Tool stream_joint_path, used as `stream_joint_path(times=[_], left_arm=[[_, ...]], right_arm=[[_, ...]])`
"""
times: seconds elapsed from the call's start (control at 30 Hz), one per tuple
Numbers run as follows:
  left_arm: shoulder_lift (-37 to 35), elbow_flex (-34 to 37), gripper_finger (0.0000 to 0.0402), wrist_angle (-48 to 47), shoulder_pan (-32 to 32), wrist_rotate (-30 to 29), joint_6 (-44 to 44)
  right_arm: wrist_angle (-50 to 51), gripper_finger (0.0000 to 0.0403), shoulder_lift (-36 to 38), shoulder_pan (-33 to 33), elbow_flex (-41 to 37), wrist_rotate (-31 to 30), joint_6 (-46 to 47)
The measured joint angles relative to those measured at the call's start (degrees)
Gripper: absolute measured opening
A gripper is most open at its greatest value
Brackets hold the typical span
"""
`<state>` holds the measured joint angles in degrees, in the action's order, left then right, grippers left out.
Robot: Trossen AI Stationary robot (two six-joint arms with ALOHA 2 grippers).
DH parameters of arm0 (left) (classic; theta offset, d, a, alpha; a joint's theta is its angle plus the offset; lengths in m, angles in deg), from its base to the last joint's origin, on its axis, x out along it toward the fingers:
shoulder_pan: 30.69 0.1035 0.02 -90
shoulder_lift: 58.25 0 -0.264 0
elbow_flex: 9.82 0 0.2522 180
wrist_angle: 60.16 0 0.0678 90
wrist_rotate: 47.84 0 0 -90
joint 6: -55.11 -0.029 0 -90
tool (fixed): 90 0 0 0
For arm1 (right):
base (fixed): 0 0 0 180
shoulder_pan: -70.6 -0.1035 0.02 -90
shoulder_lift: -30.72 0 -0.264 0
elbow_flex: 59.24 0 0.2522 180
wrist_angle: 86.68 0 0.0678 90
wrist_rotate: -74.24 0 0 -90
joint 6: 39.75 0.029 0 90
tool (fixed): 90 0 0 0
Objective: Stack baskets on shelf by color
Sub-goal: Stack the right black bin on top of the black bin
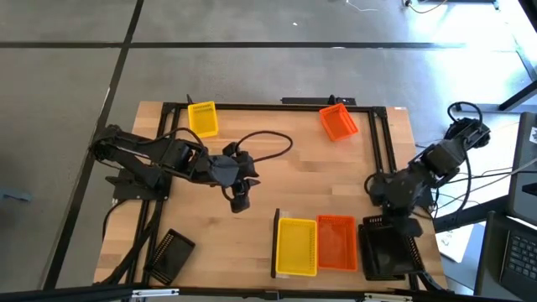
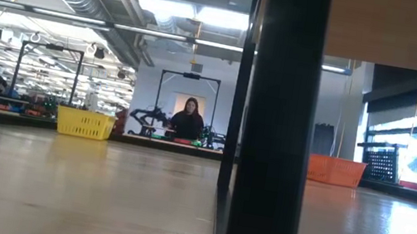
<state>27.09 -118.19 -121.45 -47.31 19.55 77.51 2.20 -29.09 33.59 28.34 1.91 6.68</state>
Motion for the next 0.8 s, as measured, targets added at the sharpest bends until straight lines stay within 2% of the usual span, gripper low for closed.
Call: stream_joint_path(times=[0.33,0.8], left_arm=[[0.0,0.0,0.0082,1.2,0.0,0.0,1.4],[0.0,0.0,0.0082,1.4,0.0,-0.3,1.5]], right_arm=[[-2.2,0.0000,0.0,-0.5,-4.6,-1.4,-0.3],[-1.9,0.0017,0.0,-0.5,-4.8,-2.2,-0.4]])
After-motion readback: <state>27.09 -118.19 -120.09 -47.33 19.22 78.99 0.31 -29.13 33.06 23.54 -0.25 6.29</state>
